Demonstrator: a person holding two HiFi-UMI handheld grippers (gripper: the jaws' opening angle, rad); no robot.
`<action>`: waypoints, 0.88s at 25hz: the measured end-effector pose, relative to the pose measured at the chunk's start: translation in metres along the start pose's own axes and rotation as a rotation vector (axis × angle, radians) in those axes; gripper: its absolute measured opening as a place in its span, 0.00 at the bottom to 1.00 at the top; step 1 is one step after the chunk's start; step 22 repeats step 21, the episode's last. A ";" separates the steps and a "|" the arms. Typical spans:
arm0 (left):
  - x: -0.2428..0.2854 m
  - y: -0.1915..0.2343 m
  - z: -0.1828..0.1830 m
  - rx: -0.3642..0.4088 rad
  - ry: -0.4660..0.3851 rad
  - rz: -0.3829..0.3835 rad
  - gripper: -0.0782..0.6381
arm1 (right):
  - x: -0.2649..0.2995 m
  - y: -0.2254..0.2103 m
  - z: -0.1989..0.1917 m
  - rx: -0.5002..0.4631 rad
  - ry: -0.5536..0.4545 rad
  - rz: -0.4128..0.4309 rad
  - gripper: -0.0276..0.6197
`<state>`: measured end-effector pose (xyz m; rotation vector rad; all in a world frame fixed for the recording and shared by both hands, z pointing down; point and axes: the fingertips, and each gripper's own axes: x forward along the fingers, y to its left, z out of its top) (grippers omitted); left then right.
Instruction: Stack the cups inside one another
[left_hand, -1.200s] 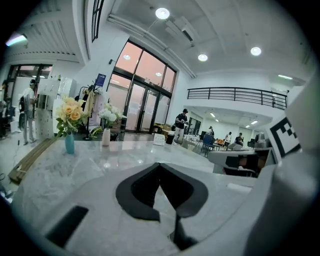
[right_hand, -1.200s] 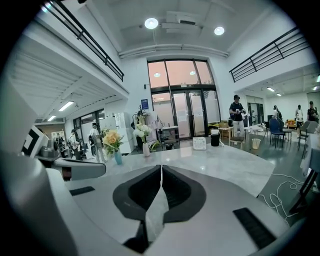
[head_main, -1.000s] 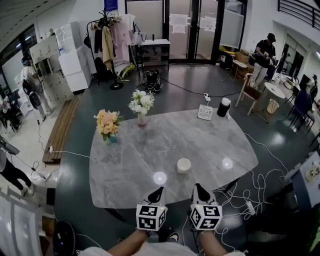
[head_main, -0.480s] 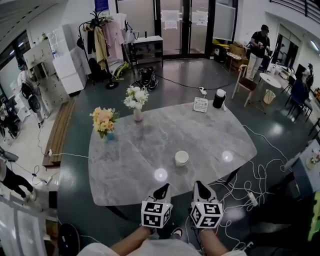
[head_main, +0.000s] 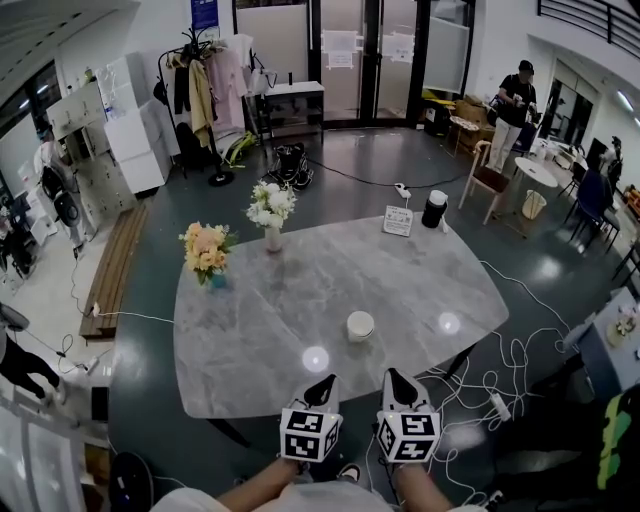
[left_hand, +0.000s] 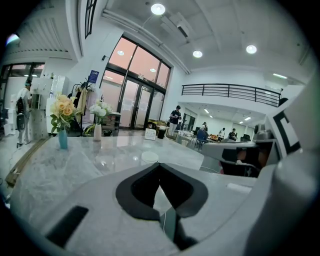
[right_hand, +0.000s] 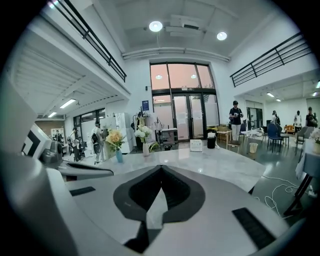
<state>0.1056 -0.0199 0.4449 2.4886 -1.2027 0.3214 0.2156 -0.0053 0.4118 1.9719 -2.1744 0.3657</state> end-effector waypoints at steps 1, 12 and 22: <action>0.001 0.001 0.000 0.000 -0.001 0.001 0.10 | 0.001 -0.001 0.000 0.004 0.000 -0.001 0.05; 0.000 0.015 0.006 0.018 -0.005 0.004 0.10 | 0.012 0.005 0.002 0.003 -0.005 -0.009 0.05; 0.005 0.019 0.012 0.028 -0.009 -0.003 0.10 | 0.019 0.004 0.006 0.004 -0.006 -0.020 0.05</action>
